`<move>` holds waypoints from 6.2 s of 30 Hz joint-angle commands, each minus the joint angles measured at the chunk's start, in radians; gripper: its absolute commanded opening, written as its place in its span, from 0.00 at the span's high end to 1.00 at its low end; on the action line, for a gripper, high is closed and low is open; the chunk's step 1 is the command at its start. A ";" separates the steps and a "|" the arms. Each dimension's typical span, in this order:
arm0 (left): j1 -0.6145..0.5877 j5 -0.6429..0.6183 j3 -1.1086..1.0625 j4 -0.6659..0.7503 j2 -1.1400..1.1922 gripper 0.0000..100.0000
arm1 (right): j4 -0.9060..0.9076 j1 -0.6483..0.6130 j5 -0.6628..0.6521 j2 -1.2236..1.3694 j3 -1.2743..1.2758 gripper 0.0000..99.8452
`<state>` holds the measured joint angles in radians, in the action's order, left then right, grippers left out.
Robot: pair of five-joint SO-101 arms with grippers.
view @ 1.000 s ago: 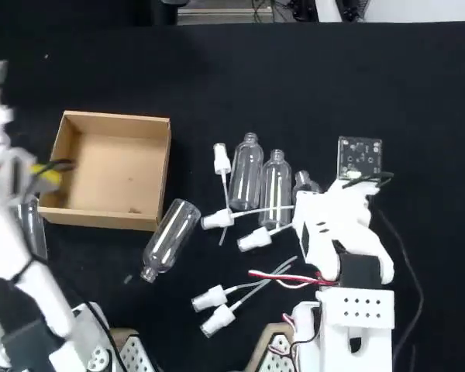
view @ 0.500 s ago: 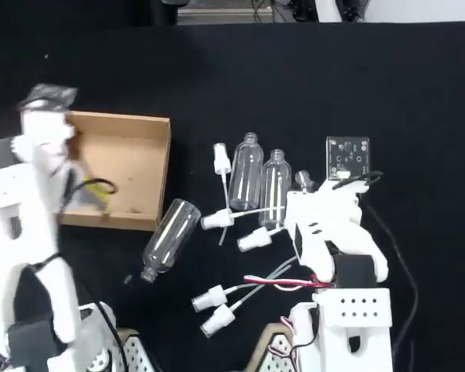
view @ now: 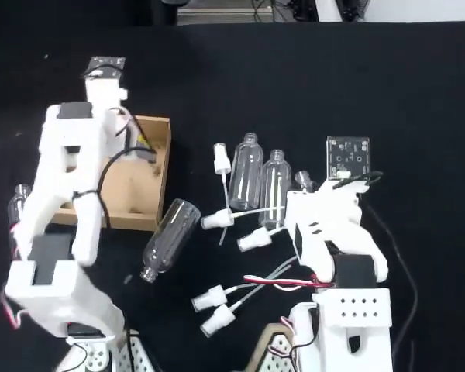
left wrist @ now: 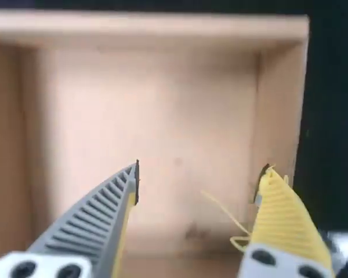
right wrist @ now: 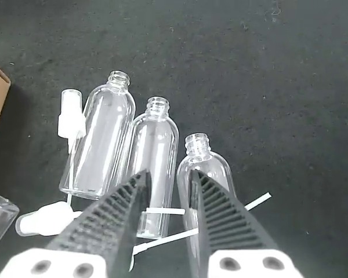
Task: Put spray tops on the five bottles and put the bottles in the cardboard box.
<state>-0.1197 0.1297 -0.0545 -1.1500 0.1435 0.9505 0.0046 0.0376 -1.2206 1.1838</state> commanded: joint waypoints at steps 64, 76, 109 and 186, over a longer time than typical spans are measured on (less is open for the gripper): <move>-0.742 0.519 0.091 -0.379 -0.184 0.69 | -0.031 -0.014 0.000 -0.024 0.008 0.90; -0.727 0.638 -0.186 -0.132 -0.184 0.69 | -0.031 -0.014 0.000 -0.024 0.008 0.90; -0.736 0.568 -0.047 -0.408 -0.275 0.97 | 0.269 -0.052 -0.361 -0.013 -0.288 0.90; -0.493 0.066 -0.736 -0.245 -1.208 0.97 | 0.011 -0.549 -0.993 0.773 -0.377 0.71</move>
<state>-0.6229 0.2079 -0.8078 -1.3909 -1.0472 1.0073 -0.5294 -0.8800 -0.4948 0.8416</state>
